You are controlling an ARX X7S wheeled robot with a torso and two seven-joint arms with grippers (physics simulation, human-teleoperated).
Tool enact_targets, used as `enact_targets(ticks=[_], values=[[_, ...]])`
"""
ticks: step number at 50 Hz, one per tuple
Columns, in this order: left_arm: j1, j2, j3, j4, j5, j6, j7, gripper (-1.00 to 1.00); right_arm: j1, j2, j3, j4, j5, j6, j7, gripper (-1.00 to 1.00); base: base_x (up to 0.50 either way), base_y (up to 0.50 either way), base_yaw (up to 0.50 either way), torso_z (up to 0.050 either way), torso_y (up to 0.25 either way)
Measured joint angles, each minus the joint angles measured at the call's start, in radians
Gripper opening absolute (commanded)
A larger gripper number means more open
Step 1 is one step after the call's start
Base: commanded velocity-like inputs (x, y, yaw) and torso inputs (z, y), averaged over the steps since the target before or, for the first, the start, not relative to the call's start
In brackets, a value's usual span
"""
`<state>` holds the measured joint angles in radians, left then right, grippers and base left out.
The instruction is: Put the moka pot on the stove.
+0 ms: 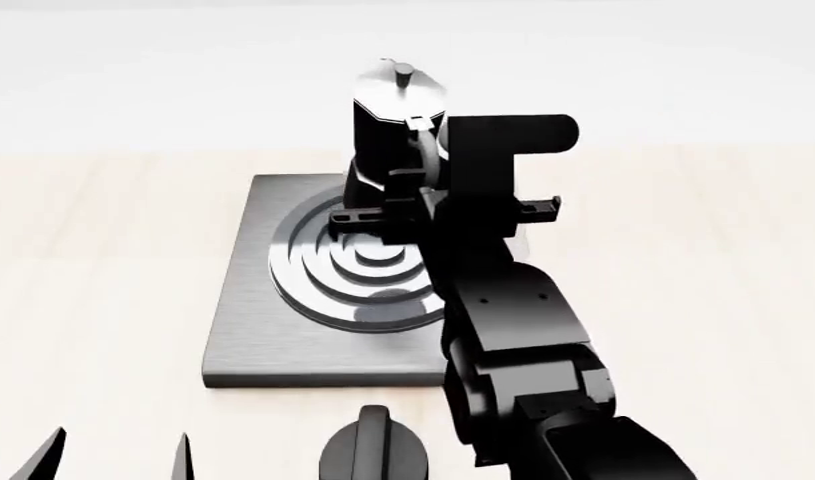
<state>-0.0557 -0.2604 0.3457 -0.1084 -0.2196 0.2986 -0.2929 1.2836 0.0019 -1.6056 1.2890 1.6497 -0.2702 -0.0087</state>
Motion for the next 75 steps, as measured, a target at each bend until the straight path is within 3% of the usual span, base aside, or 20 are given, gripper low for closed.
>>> enact_targets(ticks=[75], values=[[-0.006, -0.015, 0.023, -0.004, -0.016, 0.011, -0.016, 1.00, -0.034, 0.000, -0.008, -0.006, -0.001, 0.079, 0.025, -1.00, 0.00, 0.00, 0.00, 0.000, 0.001]])
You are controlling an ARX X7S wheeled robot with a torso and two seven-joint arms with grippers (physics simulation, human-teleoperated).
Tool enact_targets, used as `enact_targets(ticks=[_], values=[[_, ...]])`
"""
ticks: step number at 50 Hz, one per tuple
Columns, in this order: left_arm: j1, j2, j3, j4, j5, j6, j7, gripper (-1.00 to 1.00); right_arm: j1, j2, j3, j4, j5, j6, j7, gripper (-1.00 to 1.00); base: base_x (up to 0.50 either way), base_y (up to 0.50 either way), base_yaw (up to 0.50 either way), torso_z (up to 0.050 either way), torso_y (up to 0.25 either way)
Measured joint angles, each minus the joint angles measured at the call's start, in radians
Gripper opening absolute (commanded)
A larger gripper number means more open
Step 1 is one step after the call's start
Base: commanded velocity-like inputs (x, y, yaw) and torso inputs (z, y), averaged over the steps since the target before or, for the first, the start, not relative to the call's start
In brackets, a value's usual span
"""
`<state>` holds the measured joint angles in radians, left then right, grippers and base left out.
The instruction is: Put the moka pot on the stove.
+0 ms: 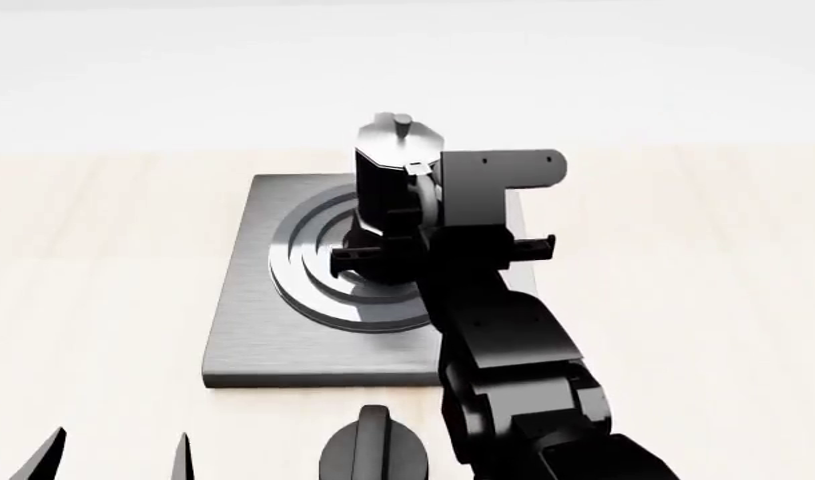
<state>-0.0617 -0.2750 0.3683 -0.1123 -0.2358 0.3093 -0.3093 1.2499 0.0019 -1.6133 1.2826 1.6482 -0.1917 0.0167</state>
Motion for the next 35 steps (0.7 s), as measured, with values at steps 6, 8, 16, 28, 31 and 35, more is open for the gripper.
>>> enact_targets(ticks=[6, 8, 16, 28, 31, 35], values=[[0.000, -0.001, 0.002, 0.000, -0.001, 0.001, -0.001, 1.00, -0.004, 0.000, -0.001, 0.002, 0.002, 0.000, -0.002, -1.00, 0.00, 0.00, 0.00, 0.002, 0.000], [-0.001, -0.002, 0.002, 0.000, -0.001, 0.001, -0.002, 1.00, -0.004, 0.000, -0.001, 0.002, 0.002, 0.001, -0.002, -1.00, 0.00, 0.00, 0.00, 0.000, 0.005], [-0.001, -0.003, 0.005, -0.001, -0.003, 0.002, -0.003, 1.00, -0.009, 0.000, -0.001, 0.003, 0.002, 0.003, -0.002, -1.00, 0.00, 0.00, 0.00, 0.000, 0.000], [-0.002, -0.005, 0.008, -0.001, -0.005, 0.003, -0.006, 1.00, -0.015, 0.000, -0.001, 0.004, 0.002, 0.005, -0.003, -1.00, 0.00, 0.00, 0.00, 0.000, 0.002], [-0.002, -0.006, 0.009, -0.001, -0.006, 0.004, -0.006, 1.00, -0.017, 0.000, -0.002, 0.004, 0.001, 0.006, -0.003, -1.00, 0.00, 0.00, 0.00, 0.000, 0.000], [-0.003, -0.006, 0.010, -0.001, -0.007, 0.004, -0.007, 1.00, -0.019, 0.000, -0.001, 0.004, 0.000, 0.006, -0.004, -1.00, 0.00, 0.00, 0.00, 0.000, 0.000]])
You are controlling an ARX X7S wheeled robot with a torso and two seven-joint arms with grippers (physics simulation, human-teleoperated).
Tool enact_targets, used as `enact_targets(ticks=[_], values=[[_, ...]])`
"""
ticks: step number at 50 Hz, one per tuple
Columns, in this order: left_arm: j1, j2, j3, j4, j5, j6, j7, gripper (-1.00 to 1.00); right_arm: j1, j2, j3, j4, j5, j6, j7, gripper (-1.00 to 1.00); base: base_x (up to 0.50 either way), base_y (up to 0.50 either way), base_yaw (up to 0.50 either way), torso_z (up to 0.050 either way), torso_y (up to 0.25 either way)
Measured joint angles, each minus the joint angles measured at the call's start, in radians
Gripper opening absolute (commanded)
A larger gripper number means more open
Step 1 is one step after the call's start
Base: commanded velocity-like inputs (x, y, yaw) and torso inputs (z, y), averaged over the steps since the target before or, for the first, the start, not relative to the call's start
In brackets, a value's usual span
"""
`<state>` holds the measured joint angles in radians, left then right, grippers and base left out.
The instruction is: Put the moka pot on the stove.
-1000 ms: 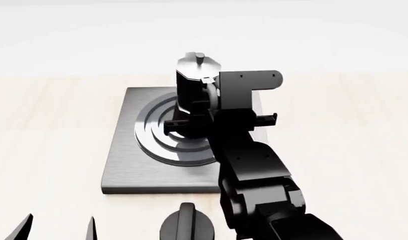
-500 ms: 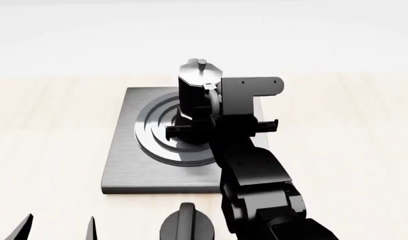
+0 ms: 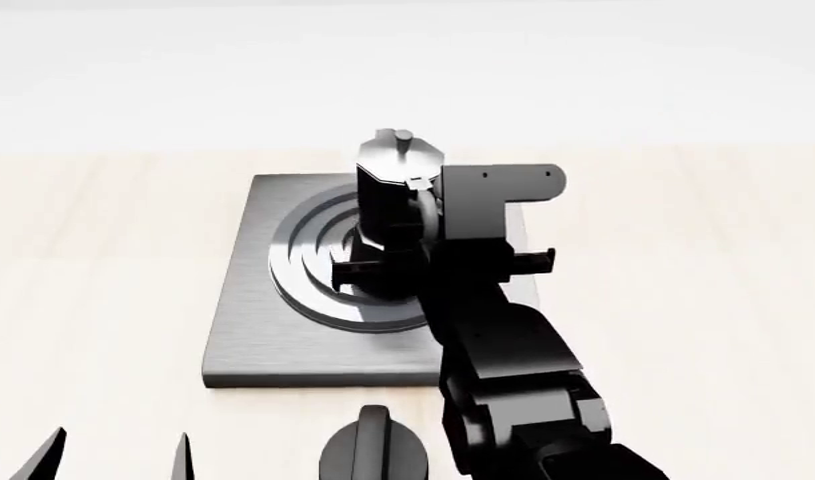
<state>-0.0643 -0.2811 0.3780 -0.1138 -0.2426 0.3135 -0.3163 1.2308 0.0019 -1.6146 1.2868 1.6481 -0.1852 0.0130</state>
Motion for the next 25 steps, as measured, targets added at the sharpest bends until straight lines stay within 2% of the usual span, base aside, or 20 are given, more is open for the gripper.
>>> enact_targets(ticks=[25], values=[[-0.002, -0.004, 0.006, -0.001, -0.006, 0.003, -0.005, 1.00, -0.005, 0.001, 0.013, -0.004, -0.021, -0.001, -0.004, -1.00, 0.00, 0.00, 0.00, 0.000, 0.000]])
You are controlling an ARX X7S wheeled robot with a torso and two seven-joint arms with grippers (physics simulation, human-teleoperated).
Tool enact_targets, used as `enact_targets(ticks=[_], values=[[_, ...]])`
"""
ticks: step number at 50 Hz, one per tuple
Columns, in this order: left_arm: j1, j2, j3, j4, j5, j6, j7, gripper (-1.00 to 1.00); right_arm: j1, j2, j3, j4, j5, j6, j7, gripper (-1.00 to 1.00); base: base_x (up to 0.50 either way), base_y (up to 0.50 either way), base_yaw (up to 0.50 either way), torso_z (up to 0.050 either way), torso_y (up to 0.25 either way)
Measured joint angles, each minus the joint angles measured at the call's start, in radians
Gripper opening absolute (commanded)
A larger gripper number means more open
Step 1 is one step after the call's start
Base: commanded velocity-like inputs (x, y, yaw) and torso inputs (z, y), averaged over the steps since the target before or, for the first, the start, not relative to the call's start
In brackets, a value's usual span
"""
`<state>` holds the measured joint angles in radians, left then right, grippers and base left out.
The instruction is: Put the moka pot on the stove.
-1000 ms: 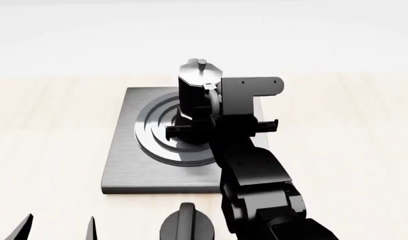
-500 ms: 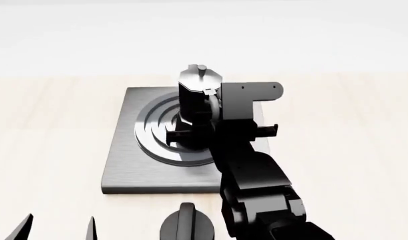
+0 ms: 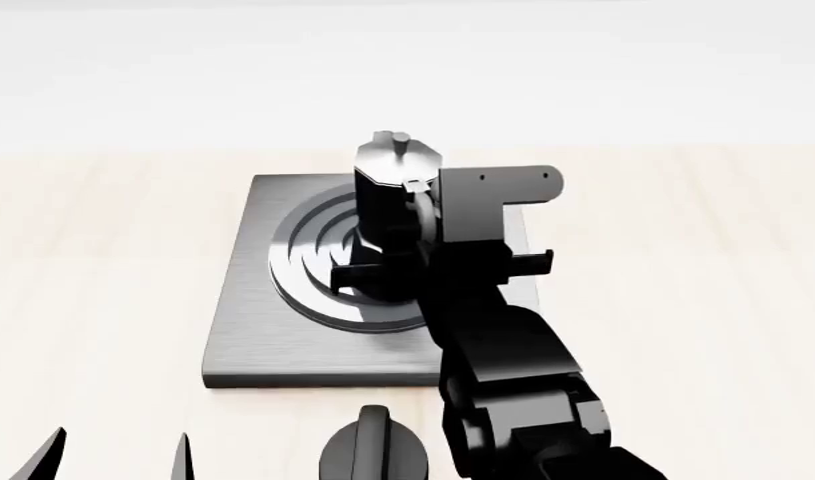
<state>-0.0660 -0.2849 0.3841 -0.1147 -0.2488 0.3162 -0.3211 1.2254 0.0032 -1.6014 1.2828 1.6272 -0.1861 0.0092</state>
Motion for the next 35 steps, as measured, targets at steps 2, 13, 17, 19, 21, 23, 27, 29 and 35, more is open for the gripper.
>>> enact_targets(ticks=[2, 13, 17, 19, 21, 23, 27, 29, 35], values=[[0.000, 0.000, 0.001, 0.000, 0.000, 0.000, 0.000, 1.00, 0.000, 0.000, 0.001, -0.001, -0.002, 0.000, 0.000, -1.00, 0.00, 0.00, 0.00, 0.000, 0.000], [-0.001, -0.002, 0.003, -0.001, -0.002, 0.002, -0.003, 1.00, -0.005, 0.000, 0.013, -0.005, -0.021, 0.002, -0.008, -1.00, 0.00, 0.00, 0.00, 0.000, 0.000], [-0.001, -0.003, 0.004, -0.001, -0.002, 0.002, -0.004, 1.00, -0.008, -0.001, 0.020, -0.007, -0.033, 0.004, -0.012, -1.00, 0.00, 0.00, 0.00, 0.000, 0.000], [-0.001, -0.003, 0.005, -0.001, -0.002, 0.002, -0.004, 1.00, -0.008, -0.001, 0.024, -0.007, -0.040, 0.005, -0.015, -1.00, 0.00, 0.00, 0.00, 0.000, 0.000], [-0.002, -0.003, 0.005, -0.001, -0.002, 0.003, -0.004, 1.00, -0.009, 0.000, 0.027, -0.008, -0.047, 0.006, -0.016, -1.00, 0.00, 0.00, 0.00, 0.000, 0.000], [-0.002, -0.004, 0.006, -0.001, -0.003, 0.003, -0.005, 1.00, -0.010, 0.000, 0.032, -0.008, -0.055, 0.007, -0.018, -1.00, 0.00, 0.00, 0.00, 0.000, 0.000], [-0.002, -0.004, 0.007, -0.001, -0.003, 0.004, -0.006, 1.00, -0.017, -0.001, 0.032, -0.009, -0.060, 0.011, -0.020, 1.00, 0.00, 0.00, 0.00, 0.000, 0.000], [-0.002, -0.005, 0.008, -0.001, -0.003, 0.004, -0.006, 1.00, -0.021, -0.001, 0.031, -0.009, -0.061, 0.013, -0.021, 1.00, 0.00, 0.00, 0.00, 0.000, 0.000], [-0.003, -0.006, 0.009, -0.002, -0.003, 0.005, -0.007, 1.00, -0.029, -0.002, 0.030, -0.011, -0.065, 0.017, -0.027, 1.00, 0.00, 0.00, 0.00, 0.000, 0.000]])
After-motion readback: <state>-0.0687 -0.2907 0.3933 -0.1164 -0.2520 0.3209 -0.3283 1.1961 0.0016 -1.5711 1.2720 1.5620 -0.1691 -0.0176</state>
